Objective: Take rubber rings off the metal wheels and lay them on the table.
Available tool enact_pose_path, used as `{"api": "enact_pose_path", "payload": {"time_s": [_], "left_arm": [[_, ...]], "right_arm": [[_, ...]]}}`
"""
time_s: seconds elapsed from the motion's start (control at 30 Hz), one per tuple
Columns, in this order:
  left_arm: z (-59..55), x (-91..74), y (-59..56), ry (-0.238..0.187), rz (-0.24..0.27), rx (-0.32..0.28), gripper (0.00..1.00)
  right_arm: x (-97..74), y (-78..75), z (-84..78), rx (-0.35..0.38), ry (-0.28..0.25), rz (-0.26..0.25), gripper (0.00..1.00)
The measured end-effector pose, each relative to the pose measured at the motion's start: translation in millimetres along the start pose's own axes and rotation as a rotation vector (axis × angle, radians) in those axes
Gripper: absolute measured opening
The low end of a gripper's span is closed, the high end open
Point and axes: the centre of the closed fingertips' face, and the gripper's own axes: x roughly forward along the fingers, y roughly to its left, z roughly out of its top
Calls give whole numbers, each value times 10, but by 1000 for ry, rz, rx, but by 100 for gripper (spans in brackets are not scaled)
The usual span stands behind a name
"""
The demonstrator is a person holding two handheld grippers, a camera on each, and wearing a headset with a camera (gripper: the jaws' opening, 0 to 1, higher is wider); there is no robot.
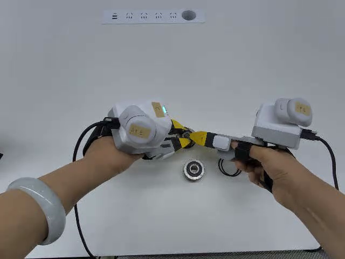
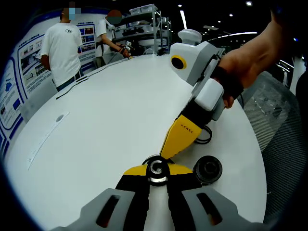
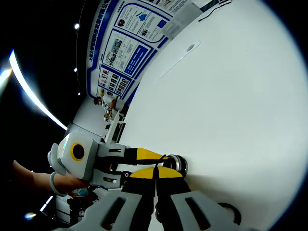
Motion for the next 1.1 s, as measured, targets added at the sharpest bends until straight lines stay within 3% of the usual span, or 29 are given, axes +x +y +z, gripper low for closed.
{"api": "enact_pose_path", "payload": {"time_s": [0.67,1.1], "left_arm": [[64,-81,-24,-41,0,23,19],[-13,-137,9,-39,31,12,34]], "right_arm": [[6,-191,20,-8,-12,-60,2],[-33,-86,14,-19,-12,-40,2]]}}
